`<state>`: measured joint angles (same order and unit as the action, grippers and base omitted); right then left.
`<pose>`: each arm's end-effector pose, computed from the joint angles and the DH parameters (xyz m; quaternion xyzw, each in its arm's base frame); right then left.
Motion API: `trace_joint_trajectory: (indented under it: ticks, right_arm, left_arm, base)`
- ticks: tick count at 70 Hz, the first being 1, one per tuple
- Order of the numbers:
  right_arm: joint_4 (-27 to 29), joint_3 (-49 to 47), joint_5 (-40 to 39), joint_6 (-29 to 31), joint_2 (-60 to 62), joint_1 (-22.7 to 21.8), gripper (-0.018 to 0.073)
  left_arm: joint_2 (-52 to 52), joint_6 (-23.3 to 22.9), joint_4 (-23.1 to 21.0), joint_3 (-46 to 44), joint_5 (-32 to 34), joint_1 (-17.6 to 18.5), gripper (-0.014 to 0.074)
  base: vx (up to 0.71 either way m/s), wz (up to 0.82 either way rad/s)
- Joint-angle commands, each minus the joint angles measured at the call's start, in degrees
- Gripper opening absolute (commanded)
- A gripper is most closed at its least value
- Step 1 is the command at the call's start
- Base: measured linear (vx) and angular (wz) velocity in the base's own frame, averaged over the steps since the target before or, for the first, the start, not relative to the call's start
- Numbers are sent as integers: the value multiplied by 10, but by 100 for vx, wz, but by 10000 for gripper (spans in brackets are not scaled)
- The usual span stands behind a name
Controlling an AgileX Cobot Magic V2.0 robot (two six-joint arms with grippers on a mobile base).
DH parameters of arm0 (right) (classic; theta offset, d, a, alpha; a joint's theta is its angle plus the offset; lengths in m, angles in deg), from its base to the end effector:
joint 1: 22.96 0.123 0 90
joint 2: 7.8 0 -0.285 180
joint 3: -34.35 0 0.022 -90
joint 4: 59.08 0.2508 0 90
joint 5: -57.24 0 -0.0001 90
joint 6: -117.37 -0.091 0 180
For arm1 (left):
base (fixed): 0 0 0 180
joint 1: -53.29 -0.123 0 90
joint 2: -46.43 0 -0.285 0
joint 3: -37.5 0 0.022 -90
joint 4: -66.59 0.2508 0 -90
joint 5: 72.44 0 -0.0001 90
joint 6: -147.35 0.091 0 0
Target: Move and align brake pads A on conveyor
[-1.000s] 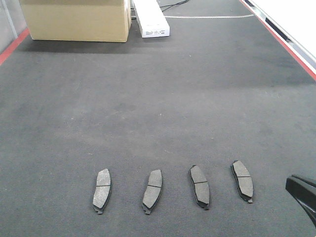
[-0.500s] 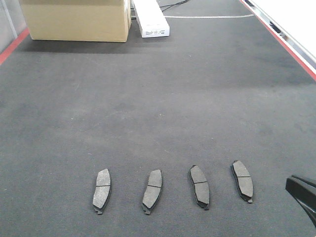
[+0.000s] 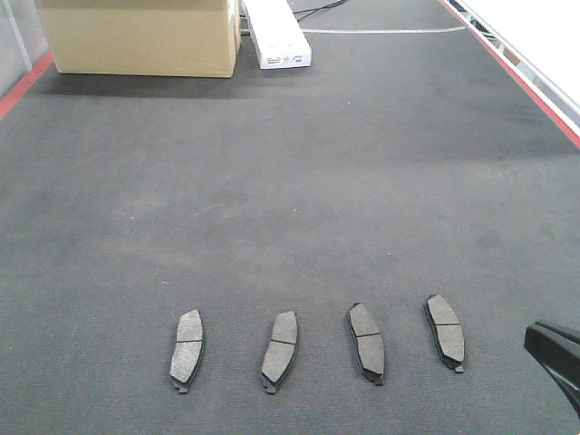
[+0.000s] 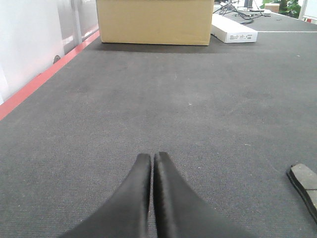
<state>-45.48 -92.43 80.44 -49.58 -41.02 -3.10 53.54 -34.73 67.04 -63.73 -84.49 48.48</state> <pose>0.0875 0.0406 0.2870 -0.1704 0.7959 0.1346 0.5651 0.0557 0.0048 0.1856 -0.0430 0.7531 0.0188 0.6563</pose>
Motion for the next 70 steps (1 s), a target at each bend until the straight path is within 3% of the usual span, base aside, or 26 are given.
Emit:
trace_joint_trajectory:
  ticks: [1,17,25,33,41,54,70]
  right_arm:
    - [0,-17,-41,5,-2,0,-4]
    - [-5,-13,-78,2,-2,-1,-4]
    - [-60,-13,-108,-31,6,-11,-4]
    - [-92,-13,-107,-87,28,-73,-4]
    - [-109,-10,-102,-89,64,-141,-4]
    - [-117,95,-177,-97,130,-195,-4]
    - [-145,246,-232,-152,242,-202,-4]
  left_arm:
    - [-8,-2,-4,16,42,-1,-6]
    - [-8,-2,-4,16,42,-1,-6]
    - [-8,-2,-4,16,42,-1,-6]
    - [-8,-2,-4,16,42,-1,-6]
    - [-8,-2,-4,16,42,-1,-6]
    - [-8,-2,-4,16,42,-1,-6]
    - [-8,-2,-4,16,42,-1,-6]
  base:
    - [0,0]
    - [0,0]
    - [0,0]
    - [0,0]
    - [0,0]
    - [0,0]
    - [0,0]
